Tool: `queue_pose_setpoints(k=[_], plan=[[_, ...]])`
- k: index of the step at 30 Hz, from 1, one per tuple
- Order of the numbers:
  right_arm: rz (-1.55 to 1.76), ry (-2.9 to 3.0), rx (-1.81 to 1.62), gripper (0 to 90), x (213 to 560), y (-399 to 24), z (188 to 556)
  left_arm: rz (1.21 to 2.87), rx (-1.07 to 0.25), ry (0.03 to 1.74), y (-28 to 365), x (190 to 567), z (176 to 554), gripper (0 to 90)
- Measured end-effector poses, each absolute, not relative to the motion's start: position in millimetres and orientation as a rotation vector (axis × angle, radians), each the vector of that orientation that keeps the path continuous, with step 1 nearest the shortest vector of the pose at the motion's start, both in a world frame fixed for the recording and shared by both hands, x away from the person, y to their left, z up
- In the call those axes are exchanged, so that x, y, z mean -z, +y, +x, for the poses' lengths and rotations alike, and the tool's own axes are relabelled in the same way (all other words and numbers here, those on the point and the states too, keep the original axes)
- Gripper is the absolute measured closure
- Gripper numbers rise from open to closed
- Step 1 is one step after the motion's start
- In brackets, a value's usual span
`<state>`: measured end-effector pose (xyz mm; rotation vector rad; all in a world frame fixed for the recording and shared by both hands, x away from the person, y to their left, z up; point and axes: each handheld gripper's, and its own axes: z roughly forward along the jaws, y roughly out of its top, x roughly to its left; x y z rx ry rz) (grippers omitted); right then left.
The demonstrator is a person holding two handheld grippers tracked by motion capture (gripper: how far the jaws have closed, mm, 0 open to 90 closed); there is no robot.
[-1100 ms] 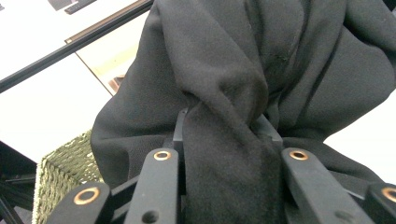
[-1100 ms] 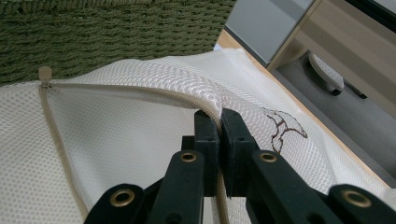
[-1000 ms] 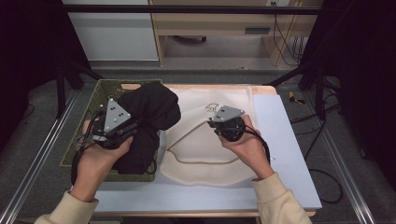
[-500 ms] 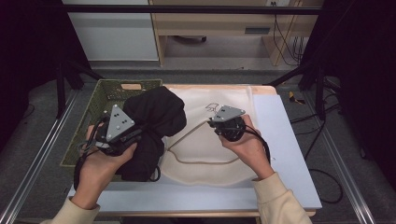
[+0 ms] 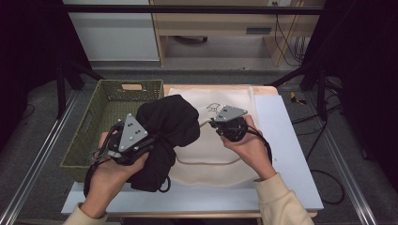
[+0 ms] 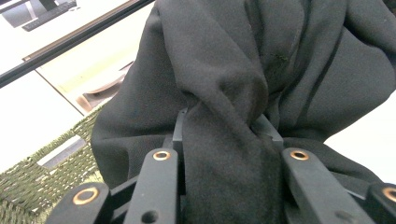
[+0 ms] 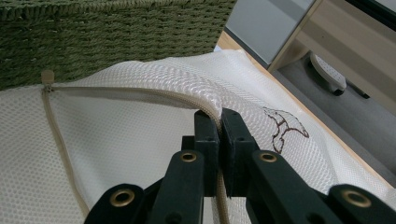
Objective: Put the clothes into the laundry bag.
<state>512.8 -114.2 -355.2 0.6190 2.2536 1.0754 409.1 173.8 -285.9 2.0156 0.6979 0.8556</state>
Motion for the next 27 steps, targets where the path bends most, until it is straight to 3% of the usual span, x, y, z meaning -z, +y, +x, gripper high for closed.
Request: queue_pose_setpoints(k=[27], plan=[[0.628,2.277,-1.116,86.4,356.1,-115.3,518.2,2.058,-0.780,0.636,171.3,302.3,402.7,68.6]])
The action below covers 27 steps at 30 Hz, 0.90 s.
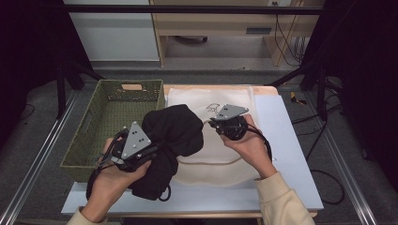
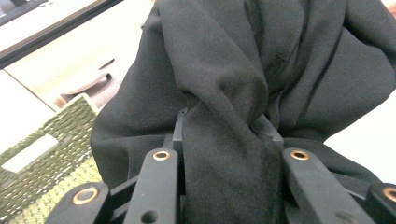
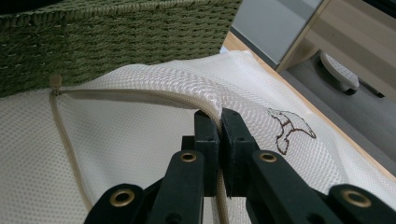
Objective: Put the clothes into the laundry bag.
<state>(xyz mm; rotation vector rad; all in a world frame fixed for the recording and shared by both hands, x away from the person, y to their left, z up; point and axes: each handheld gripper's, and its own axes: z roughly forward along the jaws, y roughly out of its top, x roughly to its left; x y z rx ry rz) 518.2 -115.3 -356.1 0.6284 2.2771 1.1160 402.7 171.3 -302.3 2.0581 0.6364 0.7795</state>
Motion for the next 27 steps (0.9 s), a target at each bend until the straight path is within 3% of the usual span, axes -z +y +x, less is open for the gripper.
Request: queue_pose_setpoints(k=[27], plan=[[0.651,2.360,-1.156,86.5,345.5,-114.7,536.3,2.128,-0.674,0.469,119.4,341.1,378.6,68.6]])
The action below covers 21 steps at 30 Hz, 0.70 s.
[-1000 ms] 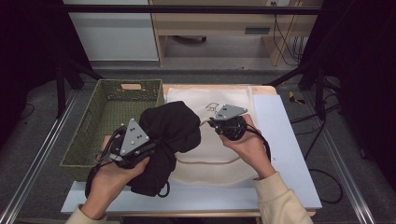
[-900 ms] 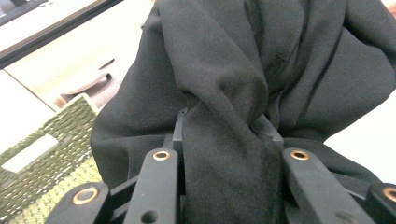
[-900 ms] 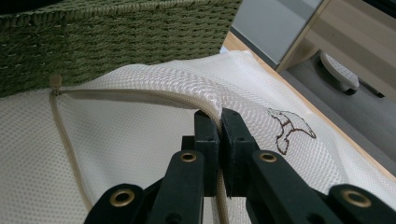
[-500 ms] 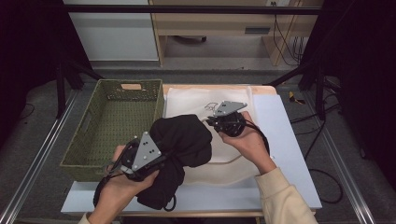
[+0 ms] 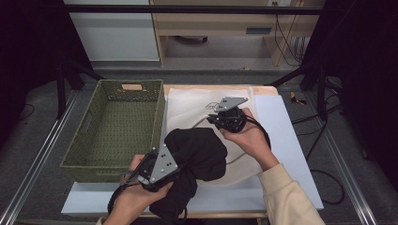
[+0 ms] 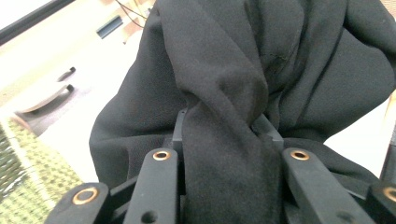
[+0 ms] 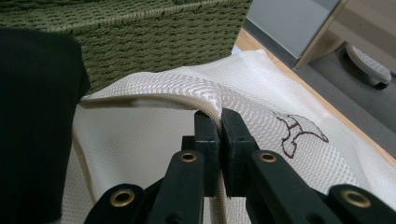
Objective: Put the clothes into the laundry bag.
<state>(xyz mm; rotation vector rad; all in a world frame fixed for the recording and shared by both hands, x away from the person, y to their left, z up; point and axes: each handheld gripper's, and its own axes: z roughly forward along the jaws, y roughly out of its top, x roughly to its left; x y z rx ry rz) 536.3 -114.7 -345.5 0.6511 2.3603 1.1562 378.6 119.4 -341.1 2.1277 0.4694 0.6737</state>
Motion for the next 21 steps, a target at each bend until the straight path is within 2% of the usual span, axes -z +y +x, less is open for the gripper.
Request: queue_pose_setpoints(k=[11,21], plan=[[0.653,2.381,-1.148,86.5,348.7,-114.4,540.3,2.134,-0.614,0.444,99.2,353.8,378.4,68.6],[0.652,2.383,-1.148,86.5,348.4,-114.1,539.3,2.157,-0.638,0.476,91.4,369.7,396.5,68.6]])
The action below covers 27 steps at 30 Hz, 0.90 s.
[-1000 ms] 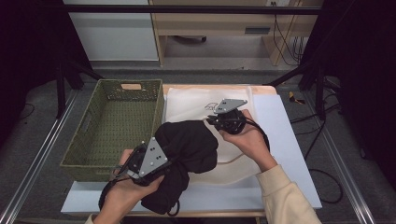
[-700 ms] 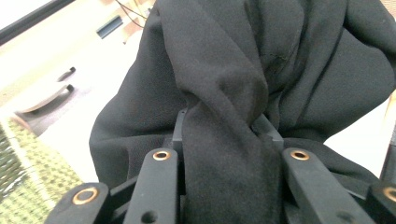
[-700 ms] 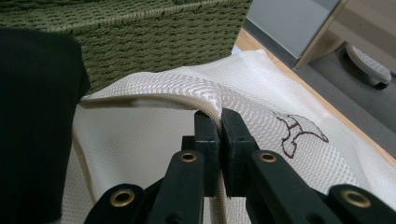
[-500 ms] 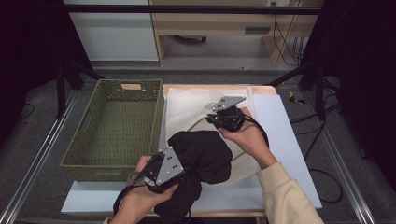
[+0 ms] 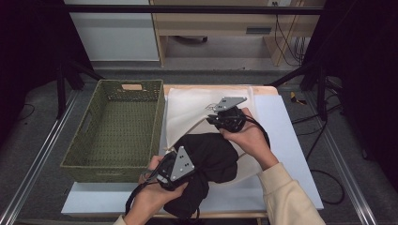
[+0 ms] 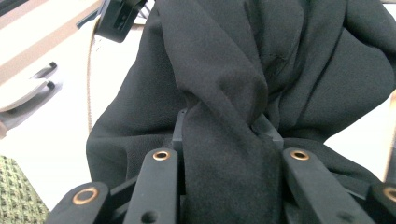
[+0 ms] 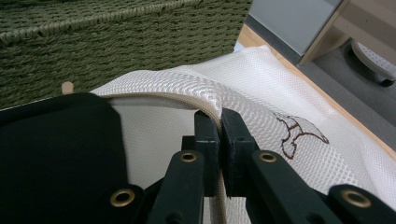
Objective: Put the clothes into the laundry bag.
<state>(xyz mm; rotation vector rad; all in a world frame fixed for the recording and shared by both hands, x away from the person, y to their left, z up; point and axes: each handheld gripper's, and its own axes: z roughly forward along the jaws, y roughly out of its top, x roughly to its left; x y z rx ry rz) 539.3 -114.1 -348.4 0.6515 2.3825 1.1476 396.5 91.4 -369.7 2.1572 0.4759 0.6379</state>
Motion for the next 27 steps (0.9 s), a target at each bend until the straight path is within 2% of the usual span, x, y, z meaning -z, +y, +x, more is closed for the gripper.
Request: queue_pose_setpoints(k=[9,27], plan=[[0.640,2.385,-1.142,86.5,348.3,-113.1,538.9,2.167,-0.641,0.540,89.3,386.9,414.7,68.5],[0.621,2.367,-1.155,86.5,344.8,-113.0,533.0,2.170,-0.683,0.594,77.3,398.3,427.5,68.3]])
